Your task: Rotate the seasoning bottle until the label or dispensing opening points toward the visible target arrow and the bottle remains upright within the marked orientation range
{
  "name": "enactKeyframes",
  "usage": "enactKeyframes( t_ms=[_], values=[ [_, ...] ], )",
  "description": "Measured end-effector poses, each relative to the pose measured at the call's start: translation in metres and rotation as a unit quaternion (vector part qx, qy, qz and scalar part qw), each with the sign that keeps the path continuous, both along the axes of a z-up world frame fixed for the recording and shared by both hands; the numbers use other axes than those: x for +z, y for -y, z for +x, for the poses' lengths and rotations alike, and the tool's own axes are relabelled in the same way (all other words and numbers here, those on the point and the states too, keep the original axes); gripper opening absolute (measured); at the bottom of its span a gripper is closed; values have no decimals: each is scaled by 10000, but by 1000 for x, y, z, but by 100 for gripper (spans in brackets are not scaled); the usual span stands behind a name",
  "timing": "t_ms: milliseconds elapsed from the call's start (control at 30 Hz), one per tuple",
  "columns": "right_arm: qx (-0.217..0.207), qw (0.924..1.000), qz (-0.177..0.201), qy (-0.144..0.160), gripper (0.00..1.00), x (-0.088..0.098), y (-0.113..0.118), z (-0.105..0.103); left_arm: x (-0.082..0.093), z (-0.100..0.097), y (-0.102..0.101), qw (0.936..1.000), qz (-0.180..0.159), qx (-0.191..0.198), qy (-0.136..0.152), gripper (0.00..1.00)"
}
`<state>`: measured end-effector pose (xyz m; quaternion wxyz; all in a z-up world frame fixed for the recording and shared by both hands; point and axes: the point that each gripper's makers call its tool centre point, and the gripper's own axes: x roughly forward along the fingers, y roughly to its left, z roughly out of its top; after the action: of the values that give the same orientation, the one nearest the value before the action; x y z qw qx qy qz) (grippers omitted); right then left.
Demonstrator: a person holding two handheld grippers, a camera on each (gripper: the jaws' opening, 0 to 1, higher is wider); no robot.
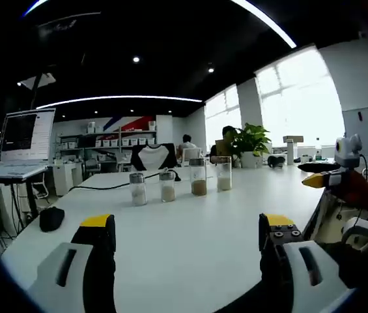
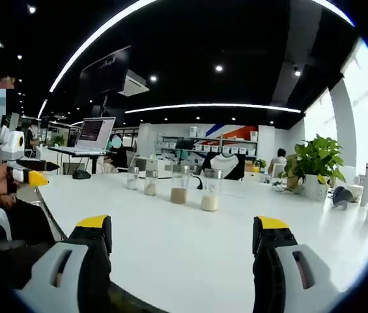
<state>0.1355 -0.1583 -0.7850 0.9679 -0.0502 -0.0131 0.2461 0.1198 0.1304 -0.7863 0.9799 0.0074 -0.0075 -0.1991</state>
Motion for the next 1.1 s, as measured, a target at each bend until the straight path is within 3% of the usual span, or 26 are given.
enactKeyframes(
  t_ms=[333, 700, 800, 933, 1100],
  values=[
    [-131, 9999, 39, 4, 91, 1, 14, 6, 3, 1, 9, 9999, 55, -86, 12, 96],
    [-131, 9999, -28, -14, 91, -3, 12, 5, -5, 2, 3, 9999, 15, -143, -11, 96],
    [-78, 9999, -67, -5, 91, -5, 10, 8, -16, 15, -4, 9996, 175, -176, -145, 96],
    [-109, 9997, -194, -128, 91, -2, 7, 23, -15, 34, -8, 9989, -69, -263, -376, 96],
    [-254, 9996, 43, 97, 91, 6, 7, 24, 7, 48, -9, 9995, -6, -262, -201, 96]
  ],
)
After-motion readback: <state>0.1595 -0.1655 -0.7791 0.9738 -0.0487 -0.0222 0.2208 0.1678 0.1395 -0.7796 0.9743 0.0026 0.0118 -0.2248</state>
